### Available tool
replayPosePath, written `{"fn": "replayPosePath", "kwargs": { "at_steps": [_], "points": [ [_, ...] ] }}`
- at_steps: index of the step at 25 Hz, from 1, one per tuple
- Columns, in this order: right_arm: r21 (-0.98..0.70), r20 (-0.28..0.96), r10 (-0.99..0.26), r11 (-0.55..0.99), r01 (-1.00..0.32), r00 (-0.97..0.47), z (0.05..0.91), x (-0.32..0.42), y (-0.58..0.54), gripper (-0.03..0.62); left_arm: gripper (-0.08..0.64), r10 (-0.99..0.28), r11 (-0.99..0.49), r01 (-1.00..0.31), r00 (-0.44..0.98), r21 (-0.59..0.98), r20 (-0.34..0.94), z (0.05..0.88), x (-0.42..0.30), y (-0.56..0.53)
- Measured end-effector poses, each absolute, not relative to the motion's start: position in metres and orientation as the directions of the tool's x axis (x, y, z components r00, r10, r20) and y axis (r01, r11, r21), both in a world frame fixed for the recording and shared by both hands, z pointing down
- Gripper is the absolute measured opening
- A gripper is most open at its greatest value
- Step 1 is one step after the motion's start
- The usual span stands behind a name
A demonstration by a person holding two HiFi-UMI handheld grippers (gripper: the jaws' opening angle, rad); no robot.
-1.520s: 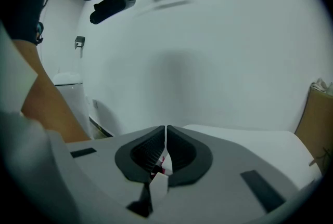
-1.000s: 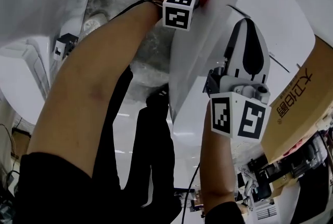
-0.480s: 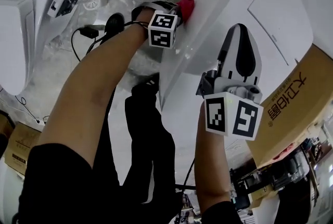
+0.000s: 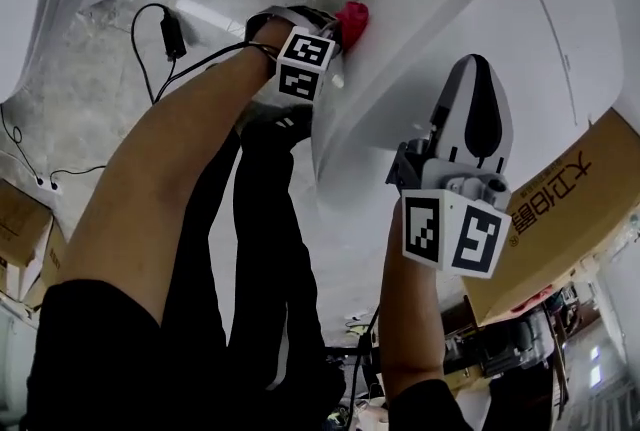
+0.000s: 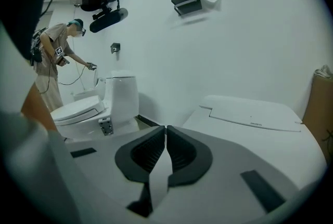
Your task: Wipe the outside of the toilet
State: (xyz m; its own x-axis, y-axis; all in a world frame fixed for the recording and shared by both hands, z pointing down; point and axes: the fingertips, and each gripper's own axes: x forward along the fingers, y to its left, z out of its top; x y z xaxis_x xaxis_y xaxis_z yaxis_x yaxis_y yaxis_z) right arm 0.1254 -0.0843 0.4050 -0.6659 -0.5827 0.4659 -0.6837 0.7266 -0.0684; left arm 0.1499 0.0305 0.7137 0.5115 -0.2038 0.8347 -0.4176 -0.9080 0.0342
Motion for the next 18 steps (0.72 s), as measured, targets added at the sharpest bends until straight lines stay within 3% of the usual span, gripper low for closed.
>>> {"fn": "replayPosePath", "kwargs": {
  "at_steps": [5,14,18],
  "points": [
    [-0.08,0.469,-0.581,0.722,-0.687,-0.666,0.408,0.121,-0.069,0.037,0.056,-0.186,-0.885,-0.458,0.524,0.091,0.831,0.71,0.165,0.081],
    [-0.126,0.454,-0.566,0.724,-0.678,-0.688,0.395,0.104,-0.053,0.037,0.057,-0.051,-0.887,-0.404,0.567,0.224,0.822,0.687,0.194,0.153],
    [-0.133,0.454,-0.566,0.72,-0.681,-0.688,0.382,0.108,-0.053,0.037,0.055,0.123,-0.922,-0.212,0.633,0.324,0.764,0.666,0.21,0.203]
  ]
}}
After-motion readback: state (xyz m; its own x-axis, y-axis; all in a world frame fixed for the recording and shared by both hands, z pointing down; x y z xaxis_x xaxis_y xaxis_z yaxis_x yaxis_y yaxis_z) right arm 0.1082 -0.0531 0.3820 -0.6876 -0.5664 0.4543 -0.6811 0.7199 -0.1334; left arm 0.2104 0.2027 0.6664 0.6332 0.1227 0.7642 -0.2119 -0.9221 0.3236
